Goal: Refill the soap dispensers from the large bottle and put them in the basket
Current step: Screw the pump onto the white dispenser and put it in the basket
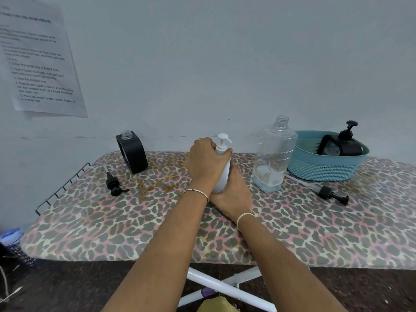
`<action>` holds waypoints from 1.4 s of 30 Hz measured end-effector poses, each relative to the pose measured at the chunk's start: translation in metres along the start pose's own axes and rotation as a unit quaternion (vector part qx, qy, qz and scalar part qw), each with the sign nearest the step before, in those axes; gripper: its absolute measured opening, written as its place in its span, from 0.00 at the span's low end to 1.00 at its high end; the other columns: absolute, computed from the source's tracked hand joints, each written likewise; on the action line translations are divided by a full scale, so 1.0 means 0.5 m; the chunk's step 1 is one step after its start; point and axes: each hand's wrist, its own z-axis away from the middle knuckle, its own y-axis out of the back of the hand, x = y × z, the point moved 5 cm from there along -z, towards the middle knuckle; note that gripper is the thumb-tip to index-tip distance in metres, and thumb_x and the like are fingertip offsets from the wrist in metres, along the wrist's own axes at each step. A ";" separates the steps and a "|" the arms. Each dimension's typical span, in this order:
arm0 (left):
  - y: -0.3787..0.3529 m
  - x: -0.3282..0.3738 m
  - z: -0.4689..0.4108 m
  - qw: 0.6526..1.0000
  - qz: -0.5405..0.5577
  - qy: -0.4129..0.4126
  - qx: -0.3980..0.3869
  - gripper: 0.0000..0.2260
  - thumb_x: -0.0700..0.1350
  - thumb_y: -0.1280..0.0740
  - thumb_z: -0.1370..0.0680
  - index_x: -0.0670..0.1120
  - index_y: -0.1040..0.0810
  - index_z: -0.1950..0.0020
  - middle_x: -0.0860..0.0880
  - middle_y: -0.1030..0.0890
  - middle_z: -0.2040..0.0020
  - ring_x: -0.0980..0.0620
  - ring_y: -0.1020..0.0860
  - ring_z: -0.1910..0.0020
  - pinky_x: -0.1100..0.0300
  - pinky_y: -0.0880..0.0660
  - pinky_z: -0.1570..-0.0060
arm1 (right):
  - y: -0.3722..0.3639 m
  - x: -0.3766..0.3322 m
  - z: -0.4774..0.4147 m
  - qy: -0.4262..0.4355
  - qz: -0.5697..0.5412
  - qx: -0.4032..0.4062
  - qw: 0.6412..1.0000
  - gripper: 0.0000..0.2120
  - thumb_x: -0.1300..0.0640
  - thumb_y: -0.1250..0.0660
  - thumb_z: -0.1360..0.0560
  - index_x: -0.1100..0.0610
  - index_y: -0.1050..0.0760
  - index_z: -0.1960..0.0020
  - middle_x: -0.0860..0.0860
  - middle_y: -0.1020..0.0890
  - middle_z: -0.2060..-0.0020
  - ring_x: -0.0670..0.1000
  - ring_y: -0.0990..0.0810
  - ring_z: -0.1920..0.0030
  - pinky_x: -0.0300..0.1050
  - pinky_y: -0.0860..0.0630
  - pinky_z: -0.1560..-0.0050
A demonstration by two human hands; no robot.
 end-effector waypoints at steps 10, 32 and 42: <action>0.002 -0.013 -0.014 0.998 0.042 -0.031 -0.027 0.15 0.58 0.24 0.34 0.49 0.22 0.62 0.55 0.21 0.64 0.55 0.22 0.63 0.59 0.25 0.64 | -0.006 0.010 0.001 -0.016 -0.033 0.004 0.999 0.47 0.41 0.24 0.40 0.50 0.41 0.27 0.45 0.24 0.41 0.46 0.23 0.45 0.42 0.24 0.49; -0.004 -0.020 -0.010 0.995 0.063 -0.001 -0.080 0.15 0.58 0.24 0.33 0.50 0.21 0.56 0.56 0.18 0.56 0.56 0.21 0.58 0.61 0.27 0.62 | 0.000 0.019 0.000 -0.055 -0.137 -0.017 0.989 0.43 0.50 0.24 0.38 0.43 0.41 0.29 0.42 0.23 0.46 0.45 0.22 0.48 0.40 0.24 0.52; 0.052 -0.002 0.028 0.995 0.070 -0.019 -0.068 0.16 0.58 0.25 0.33 0.49 0.17 0.52 0.54 0.16 0.54 0.58 0.21 0.58 0.67 0.30 0.63 | 0.050 -0.018 0.045 0.023 -0.055 -0.015 0.998 0.33 0.50 0.26 0.36 0.47 0.34 0.33 0.42 0.24 0.51 0.47 0.22 0.51 0.39 0.25 0.56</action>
